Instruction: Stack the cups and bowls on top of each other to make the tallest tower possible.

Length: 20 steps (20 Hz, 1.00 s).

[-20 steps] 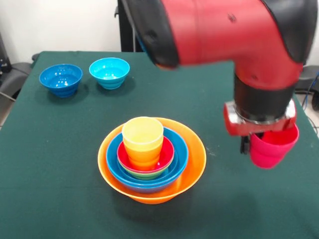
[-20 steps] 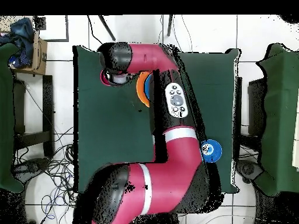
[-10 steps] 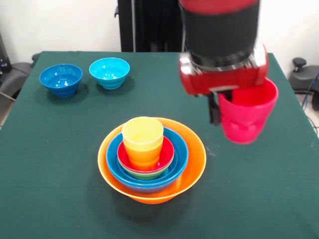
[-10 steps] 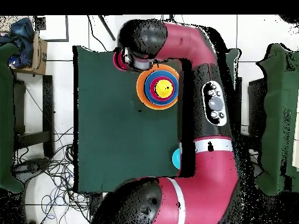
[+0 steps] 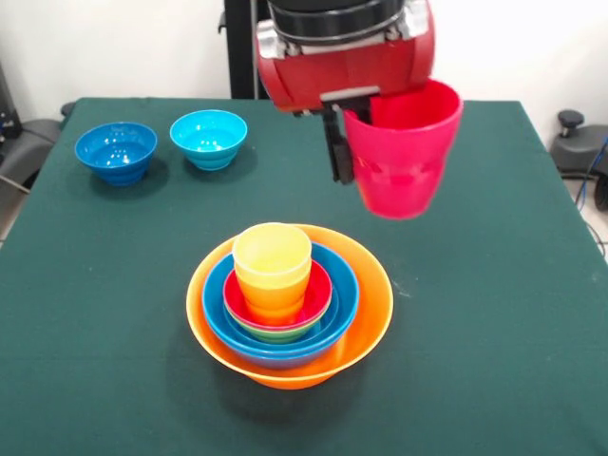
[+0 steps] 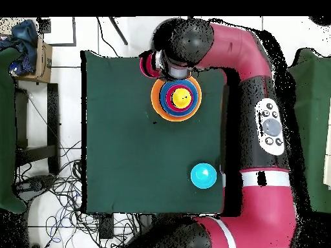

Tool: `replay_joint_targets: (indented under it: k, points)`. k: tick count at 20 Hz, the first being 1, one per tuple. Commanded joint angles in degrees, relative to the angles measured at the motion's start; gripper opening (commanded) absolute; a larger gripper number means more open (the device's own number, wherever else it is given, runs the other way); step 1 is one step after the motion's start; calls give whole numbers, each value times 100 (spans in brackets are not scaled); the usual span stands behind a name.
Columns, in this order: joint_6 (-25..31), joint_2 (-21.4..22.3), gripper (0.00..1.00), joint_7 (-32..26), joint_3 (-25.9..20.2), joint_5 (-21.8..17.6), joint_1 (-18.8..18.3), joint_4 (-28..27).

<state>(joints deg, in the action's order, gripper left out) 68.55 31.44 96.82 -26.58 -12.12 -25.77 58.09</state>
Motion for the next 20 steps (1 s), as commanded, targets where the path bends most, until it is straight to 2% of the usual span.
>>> replay_joint_targets:
  k: [1, 5, 7, 9, 15, 20]
  points:
    - [-168, 243, 0, -2045, -426, -456, -106, 1202]
    - [-404, 447, 0, -2171, -443, -618, -194, 1634]
    - [-469, 494, 0, -2305, -348, -940, -138, 1645]
    - [-539, 530, 0, -2327, -355, -1092, -135, 1664]
    - [-467, 792, 0, -2704, -594, -1294, -375, 1876]
    - [-141, 803, 0, -2879, -759, -1395, -472, 1596]
